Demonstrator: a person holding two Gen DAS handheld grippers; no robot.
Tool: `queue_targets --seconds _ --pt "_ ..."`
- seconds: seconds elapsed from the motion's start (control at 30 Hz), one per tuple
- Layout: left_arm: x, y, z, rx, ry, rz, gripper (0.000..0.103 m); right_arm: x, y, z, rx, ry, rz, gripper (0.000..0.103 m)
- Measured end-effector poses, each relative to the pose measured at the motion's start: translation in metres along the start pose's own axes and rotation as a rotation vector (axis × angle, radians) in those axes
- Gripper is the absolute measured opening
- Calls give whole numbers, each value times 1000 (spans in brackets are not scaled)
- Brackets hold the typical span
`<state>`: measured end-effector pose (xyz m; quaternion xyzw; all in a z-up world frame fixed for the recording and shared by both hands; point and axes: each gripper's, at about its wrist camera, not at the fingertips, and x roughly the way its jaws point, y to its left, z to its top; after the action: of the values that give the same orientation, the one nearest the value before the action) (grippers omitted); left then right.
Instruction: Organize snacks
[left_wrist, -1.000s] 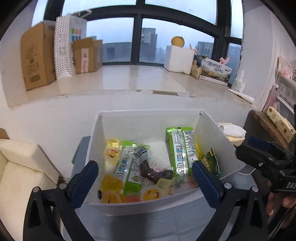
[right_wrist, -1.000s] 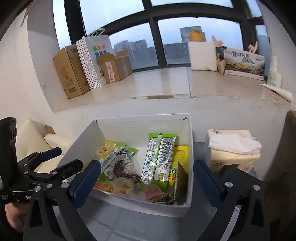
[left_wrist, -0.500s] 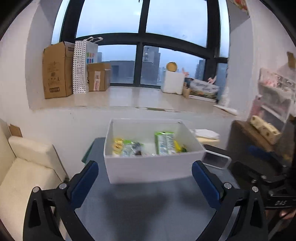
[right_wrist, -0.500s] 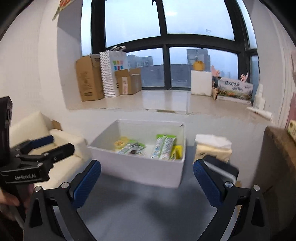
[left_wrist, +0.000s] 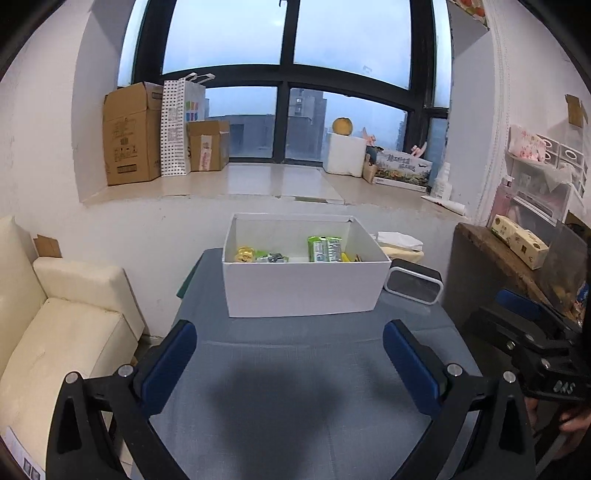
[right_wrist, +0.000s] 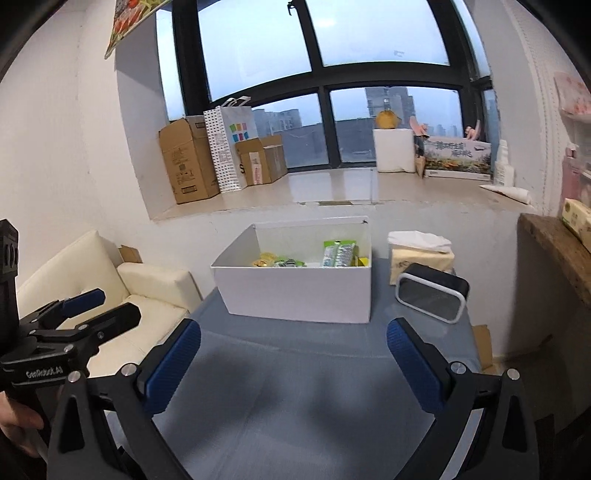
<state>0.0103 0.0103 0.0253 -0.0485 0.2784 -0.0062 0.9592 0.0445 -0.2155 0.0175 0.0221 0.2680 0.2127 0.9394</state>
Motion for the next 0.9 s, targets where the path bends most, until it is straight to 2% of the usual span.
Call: queue_targets --seconds 0.3,0.9 --pt "-2 -6 -3 11 5 -29 103 -7 -3 -12 14 27 -12 103" --pt "1 -10 -4 24 17 -32 103 -9 1 -12 -6 27 -7 103"
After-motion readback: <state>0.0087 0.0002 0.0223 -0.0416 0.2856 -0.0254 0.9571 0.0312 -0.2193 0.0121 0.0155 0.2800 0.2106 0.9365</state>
